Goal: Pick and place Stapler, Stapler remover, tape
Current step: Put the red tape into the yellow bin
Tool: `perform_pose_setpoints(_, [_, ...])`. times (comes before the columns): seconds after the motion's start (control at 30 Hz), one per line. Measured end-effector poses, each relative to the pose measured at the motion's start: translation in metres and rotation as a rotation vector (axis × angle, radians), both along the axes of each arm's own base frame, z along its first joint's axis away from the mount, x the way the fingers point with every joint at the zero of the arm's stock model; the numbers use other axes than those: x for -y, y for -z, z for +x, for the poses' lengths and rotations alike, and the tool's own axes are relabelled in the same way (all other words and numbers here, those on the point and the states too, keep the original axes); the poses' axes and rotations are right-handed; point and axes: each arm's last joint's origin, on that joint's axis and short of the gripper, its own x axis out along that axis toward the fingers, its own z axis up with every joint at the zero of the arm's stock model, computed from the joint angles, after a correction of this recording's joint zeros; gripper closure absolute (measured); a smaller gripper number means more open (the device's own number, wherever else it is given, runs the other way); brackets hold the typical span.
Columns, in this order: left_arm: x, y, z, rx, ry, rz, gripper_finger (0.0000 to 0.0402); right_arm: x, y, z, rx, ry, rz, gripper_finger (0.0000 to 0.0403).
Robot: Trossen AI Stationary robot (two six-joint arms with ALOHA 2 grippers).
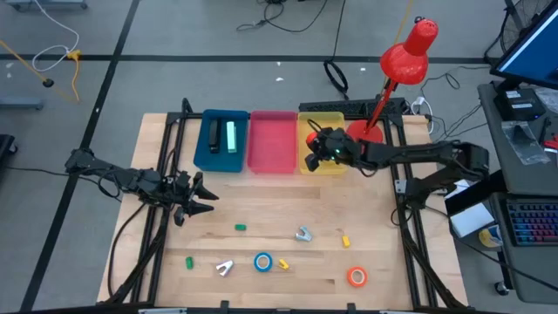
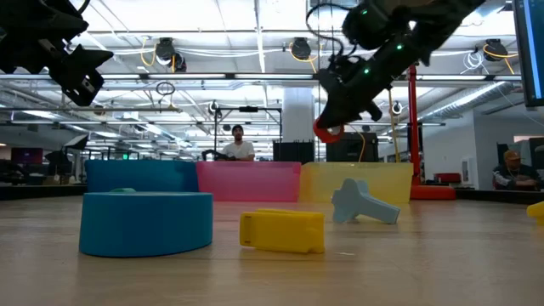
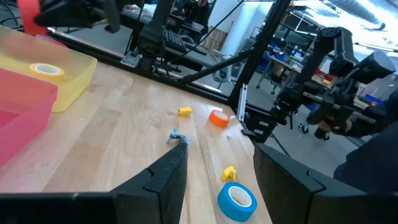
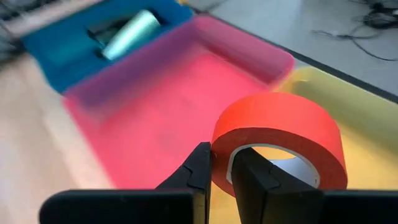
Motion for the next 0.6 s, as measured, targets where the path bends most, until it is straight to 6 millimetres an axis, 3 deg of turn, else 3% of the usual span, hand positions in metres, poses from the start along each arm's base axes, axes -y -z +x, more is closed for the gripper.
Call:
perform_pose_setpoints(0.23, [0.000, 0.000, 0.000, -0.001, 0.000, -0.002, 0.0215, 0.028, 0.009, 0.015, -0.187, 0.034, -0.009, 0.0371])
perform_pose_setpoints(0.6, [-0.001, 0.000, 0.000, -0.005, -0.017, -0.021, 0.0215, 0.060, 0.030, 0.010, -0.314, 0.116, 0.005, 0.0370])
